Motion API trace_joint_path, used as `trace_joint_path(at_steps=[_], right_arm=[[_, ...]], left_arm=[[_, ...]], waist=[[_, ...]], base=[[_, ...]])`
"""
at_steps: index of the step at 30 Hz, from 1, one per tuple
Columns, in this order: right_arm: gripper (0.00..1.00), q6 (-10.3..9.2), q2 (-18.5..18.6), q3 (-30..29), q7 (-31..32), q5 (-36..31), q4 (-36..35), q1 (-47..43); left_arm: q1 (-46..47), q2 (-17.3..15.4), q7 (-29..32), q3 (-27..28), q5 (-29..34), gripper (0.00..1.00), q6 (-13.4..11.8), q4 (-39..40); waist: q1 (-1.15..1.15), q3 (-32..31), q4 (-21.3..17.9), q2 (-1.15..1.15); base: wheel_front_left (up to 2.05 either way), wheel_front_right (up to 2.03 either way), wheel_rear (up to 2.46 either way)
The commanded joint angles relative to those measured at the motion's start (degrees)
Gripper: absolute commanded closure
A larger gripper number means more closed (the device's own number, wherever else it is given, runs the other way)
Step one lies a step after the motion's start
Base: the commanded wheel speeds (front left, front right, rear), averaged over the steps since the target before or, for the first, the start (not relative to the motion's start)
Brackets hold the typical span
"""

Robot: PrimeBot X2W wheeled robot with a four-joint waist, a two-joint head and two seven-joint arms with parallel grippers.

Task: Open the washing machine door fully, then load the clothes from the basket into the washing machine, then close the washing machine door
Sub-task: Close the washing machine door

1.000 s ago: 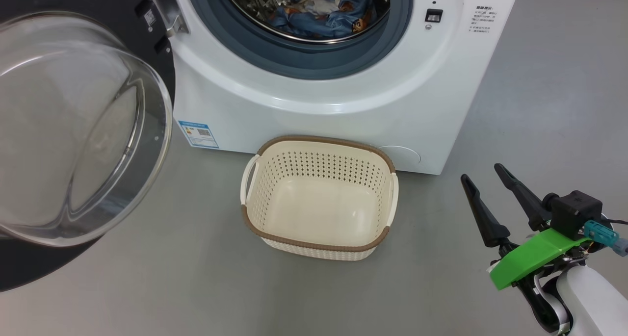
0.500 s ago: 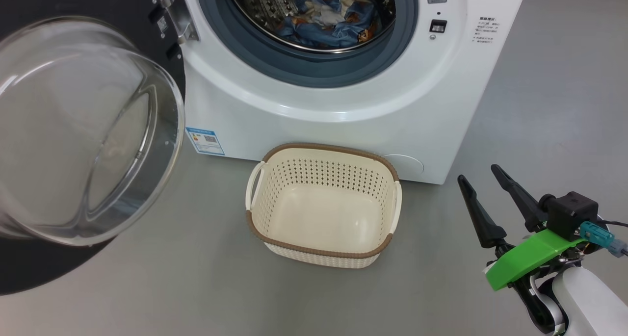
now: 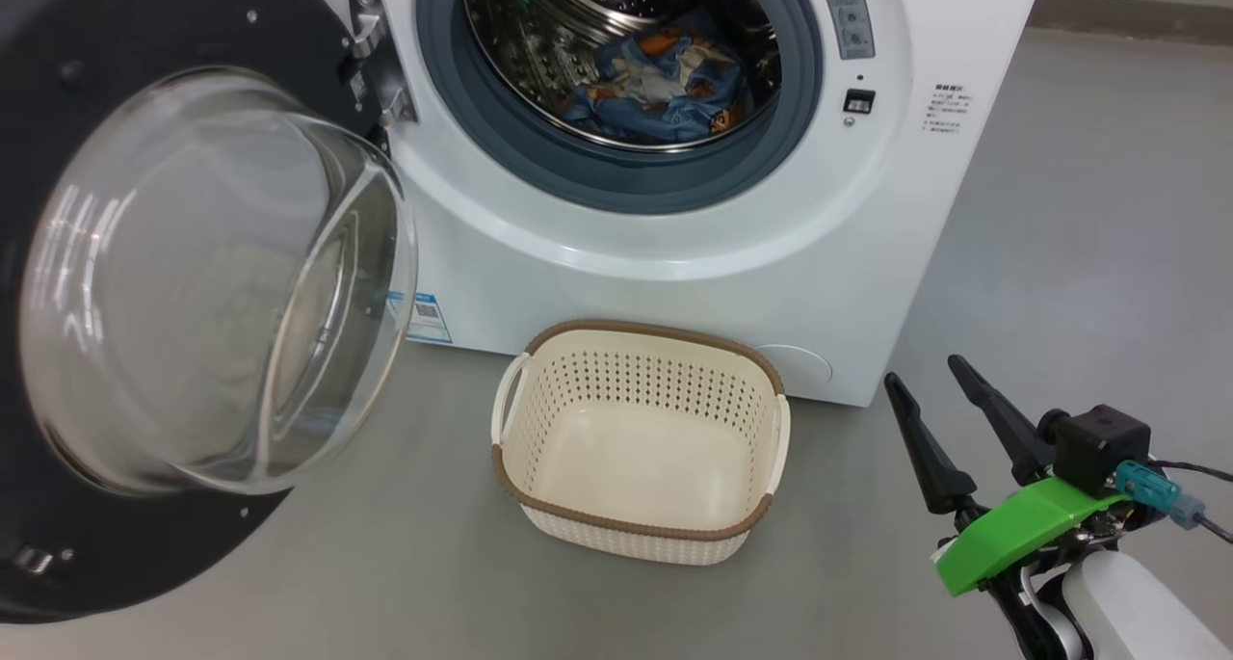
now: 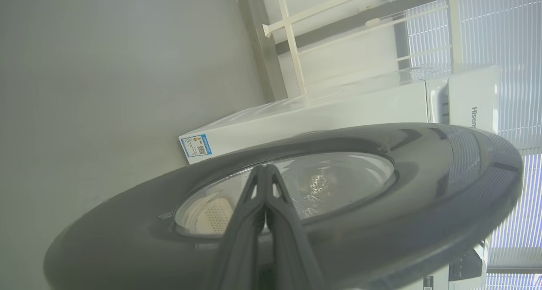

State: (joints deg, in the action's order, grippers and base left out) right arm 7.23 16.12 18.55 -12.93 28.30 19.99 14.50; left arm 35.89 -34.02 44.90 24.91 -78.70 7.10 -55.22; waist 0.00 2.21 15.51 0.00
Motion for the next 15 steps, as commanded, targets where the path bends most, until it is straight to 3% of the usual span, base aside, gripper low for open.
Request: trace_joint_path(at_steps=[1,8,15], right_arm=[[0.00,0.25,0.2,0.8,-0.9,0.4,-0.9,0.0],[0.00,0.25,-1.5,1.1,-1.6,1.1,0.6,-0.7],[0.00,0.25,-2.1,0.9,-2.0,1.5,1.2,-1.0]], left_arm=[[-0.9,-1.8,1.9,0.2,-0.4,1.00,0.4,2.1],[-5.3,0.9,10.1,-1.2,-2.5,1.00,0.2,9.5],[-11.3,5.1,16.5,-2.3,-5.1,1.00,-2.9,21.6]], waist=[[0.00,-0.8,0.4,0.00],[0.00,-2.6,0.5,0.00],[0.00,-3.4,-0.2,0.00]], base=[[0.00,0.00,0.00],[0.00,0.00,0.00],[0.00,0.00,0.00]])
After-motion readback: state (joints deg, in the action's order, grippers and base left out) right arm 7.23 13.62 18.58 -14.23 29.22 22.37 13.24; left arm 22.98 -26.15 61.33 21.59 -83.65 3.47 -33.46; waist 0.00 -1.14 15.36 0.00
